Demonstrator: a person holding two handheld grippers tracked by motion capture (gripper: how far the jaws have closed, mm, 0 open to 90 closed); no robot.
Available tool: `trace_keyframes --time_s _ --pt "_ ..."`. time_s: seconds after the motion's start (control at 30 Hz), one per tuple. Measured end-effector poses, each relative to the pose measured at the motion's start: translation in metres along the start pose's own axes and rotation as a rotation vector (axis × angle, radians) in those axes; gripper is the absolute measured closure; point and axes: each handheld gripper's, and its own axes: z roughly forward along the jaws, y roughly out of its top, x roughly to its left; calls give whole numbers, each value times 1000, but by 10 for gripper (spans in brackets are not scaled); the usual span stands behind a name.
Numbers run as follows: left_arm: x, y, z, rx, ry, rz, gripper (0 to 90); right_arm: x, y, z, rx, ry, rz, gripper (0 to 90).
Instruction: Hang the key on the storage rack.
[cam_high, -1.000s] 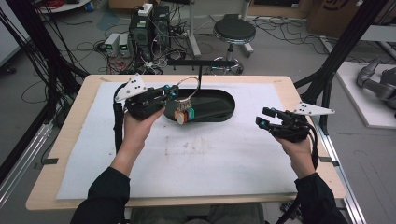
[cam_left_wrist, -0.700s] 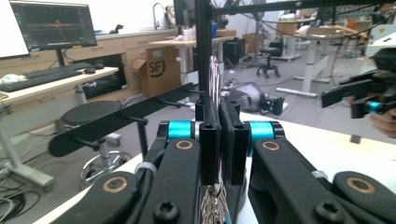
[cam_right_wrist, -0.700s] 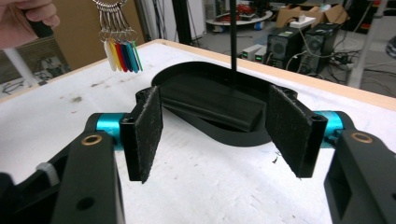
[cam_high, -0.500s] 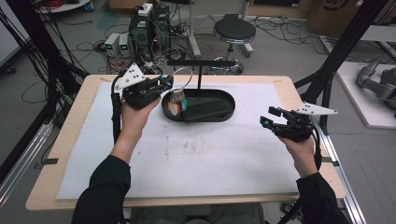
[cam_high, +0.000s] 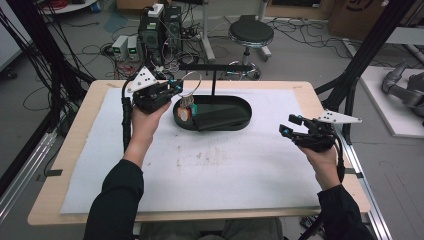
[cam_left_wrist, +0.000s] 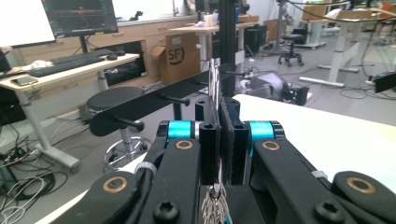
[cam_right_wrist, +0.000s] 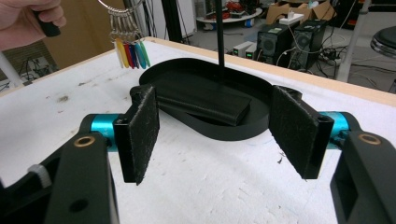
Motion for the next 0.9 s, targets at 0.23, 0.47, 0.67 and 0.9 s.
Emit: trace_keyframes --time_s 0.23,0.47,0.67,0.9 --pt "9 -8 7 22 18 -13 866 -1 -1 1 0 -1 -7 346" --pt "16 -16 13 25 37 -32 866 -1 -1 1 3 1 -3 347" --pt "23 -24 20 28 60 -56 866 0 -2 2 9 3 2 348" --pt "31 -32 25 27 84 -92 866 -1 -2 3 11 6 0 348"
